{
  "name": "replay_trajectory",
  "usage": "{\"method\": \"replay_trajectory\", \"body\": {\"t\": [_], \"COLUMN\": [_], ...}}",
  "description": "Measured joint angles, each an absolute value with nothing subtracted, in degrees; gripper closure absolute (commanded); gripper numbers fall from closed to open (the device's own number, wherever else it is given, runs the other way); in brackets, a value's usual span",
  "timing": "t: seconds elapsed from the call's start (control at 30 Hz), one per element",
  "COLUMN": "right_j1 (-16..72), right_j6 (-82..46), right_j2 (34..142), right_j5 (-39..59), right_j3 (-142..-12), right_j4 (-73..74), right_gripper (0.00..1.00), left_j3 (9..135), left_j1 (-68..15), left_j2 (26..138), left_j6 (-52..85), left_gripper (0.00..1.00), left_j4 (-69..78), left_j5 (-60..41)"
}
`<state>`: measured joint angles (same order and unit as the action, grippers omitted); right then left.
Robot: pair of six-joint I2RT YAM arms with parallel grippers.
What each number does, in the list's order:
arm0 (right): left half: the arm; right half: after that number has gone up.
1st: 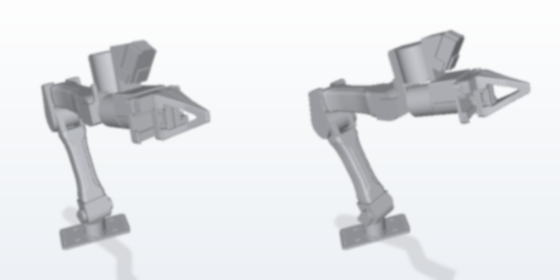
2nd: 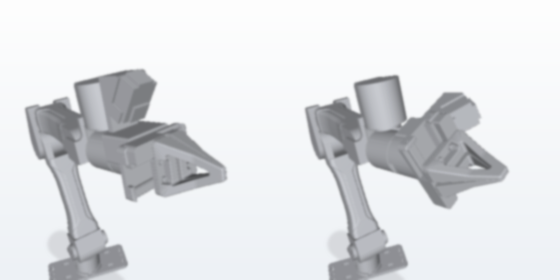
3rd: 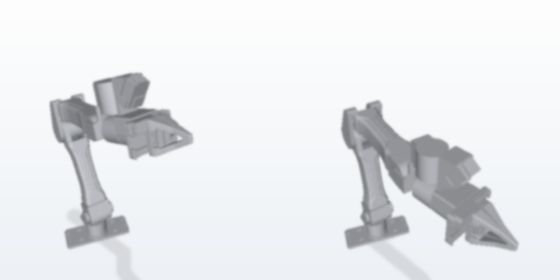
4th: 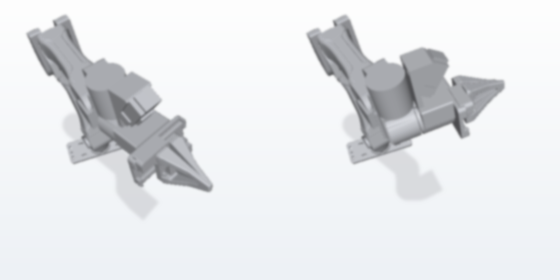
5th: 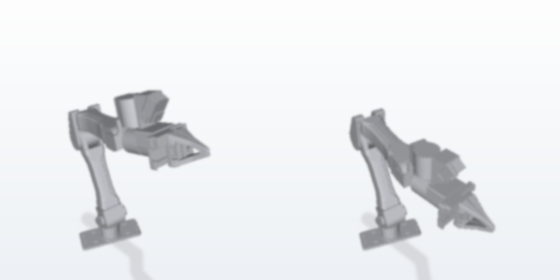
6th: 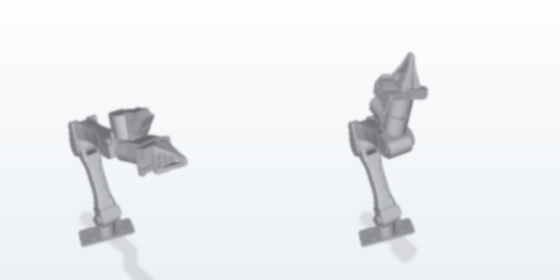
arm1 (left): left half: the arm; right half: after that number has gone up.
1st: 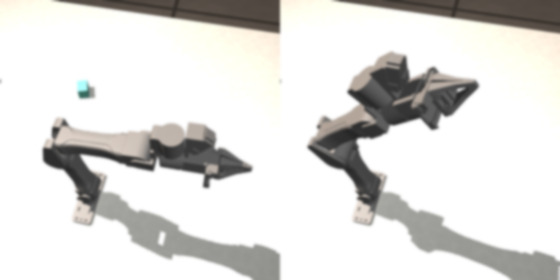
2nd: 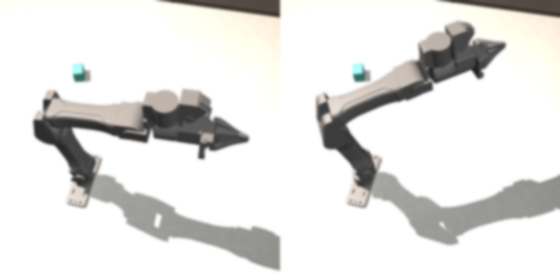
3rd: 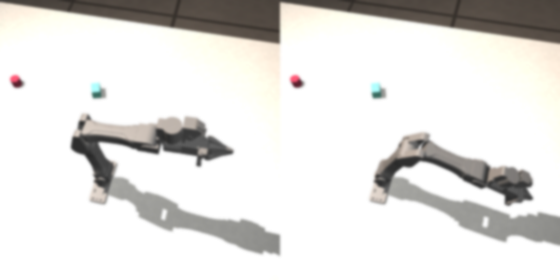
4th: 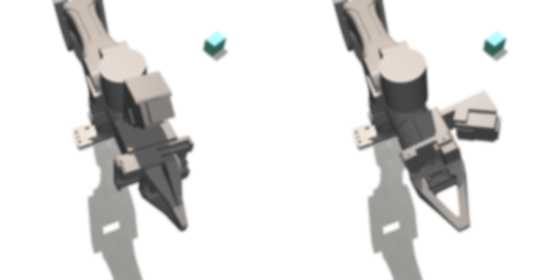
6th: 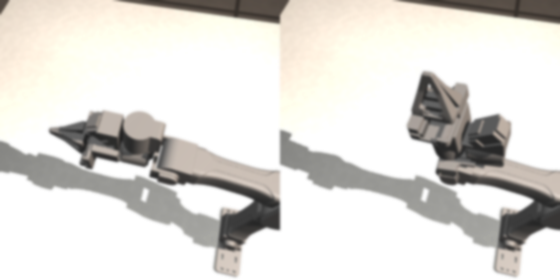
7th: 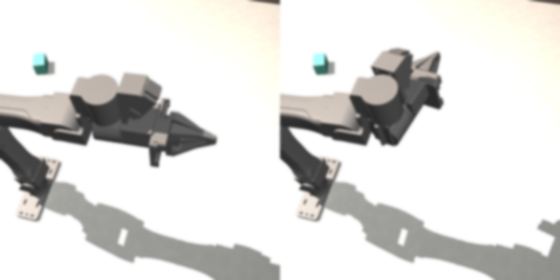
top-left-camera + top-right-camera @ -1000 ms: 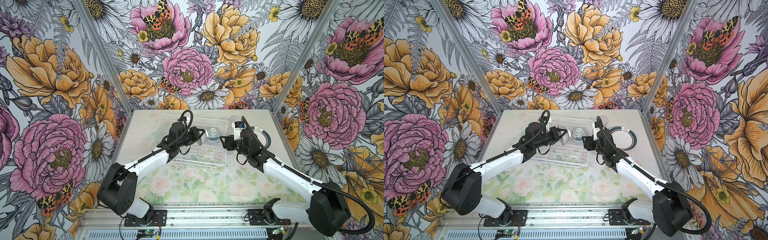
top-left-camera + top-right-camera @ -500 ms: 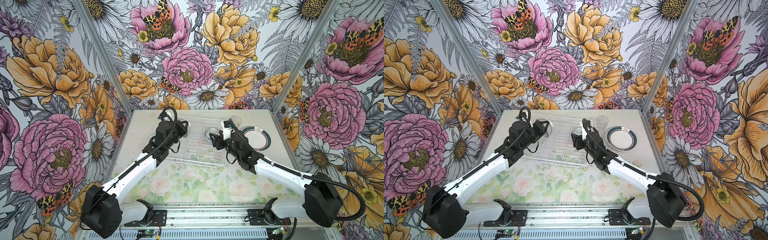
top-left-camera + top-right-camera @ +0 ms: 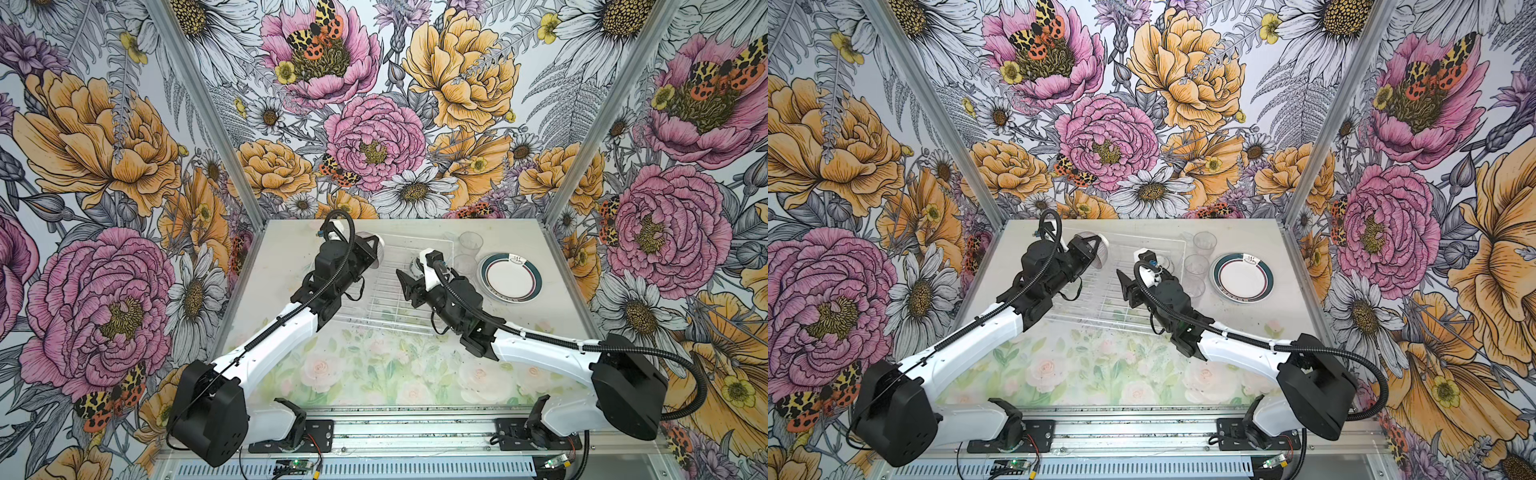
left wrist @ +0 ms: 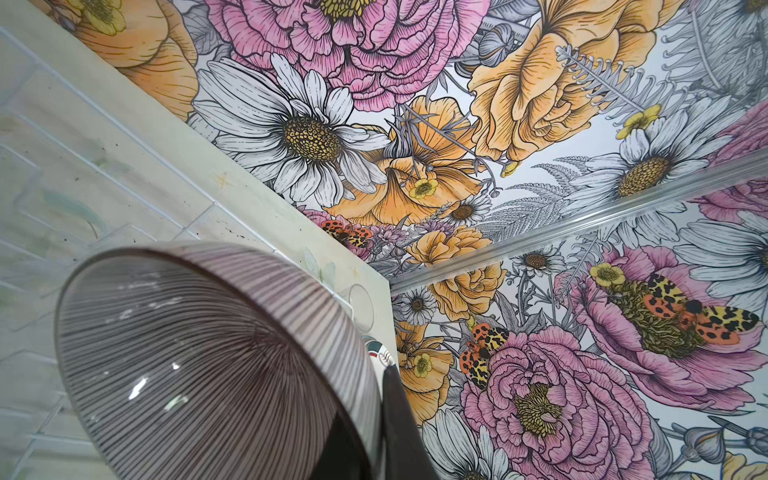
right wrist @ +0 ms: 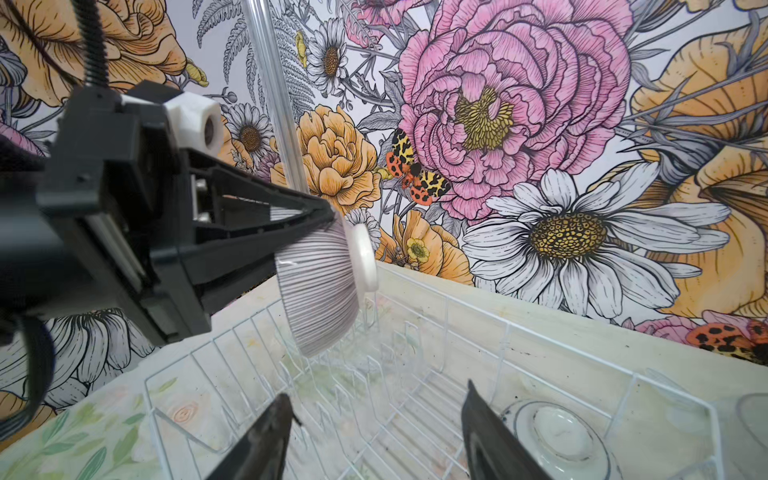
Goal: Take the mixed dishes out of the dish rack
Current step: 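Lift the striped bowl toward the right gripper while the right gripper grasps its rim, then hold the striped bowl with the right gripper while the left gripper releases it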
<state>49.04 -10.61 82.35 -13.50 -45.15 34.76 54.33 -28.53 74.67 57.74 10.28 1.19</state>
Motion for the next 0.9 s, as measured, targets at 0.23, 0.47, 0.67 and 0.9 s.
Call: {"method": "replay_trajectory", "body": {"t": [0.23, 0.47, 0.67, 0.9], "right_j1": [50.11, 51.44, 51.96, 52.34], "right_j6": [-9.50, -8.56, -6.81, -5.30], "right_j2": [86.37, 87.42, 90.94, 91.33], "right_j5": [-13.50, -13.93, -15.51, -18.59], "right_j3": [-45.15, -45.17, -45.93, -46.00], "right_j4": [40.69, 45.12, 47.35, 49.17], "right_gripper": [0.34, 0.35, 0.39, 0.45], "left_j3": [51.35, 51.35, 51.64, 52.60], "left_j1": [-29.41, -30.22, -32.49, -34.28], "left_j2": [77.41, 81.71, 82.00, 82.32], "left_j6": [61.52, 63.33, 63.77, 63.75], "left_gripper": [1.00, 1.00, 1.00, 1.00], "left_j4": [22.20, 26.46, 28.08, 29.87], "left_j5": [1.69, 1.17, 1.10, 1.10]}}
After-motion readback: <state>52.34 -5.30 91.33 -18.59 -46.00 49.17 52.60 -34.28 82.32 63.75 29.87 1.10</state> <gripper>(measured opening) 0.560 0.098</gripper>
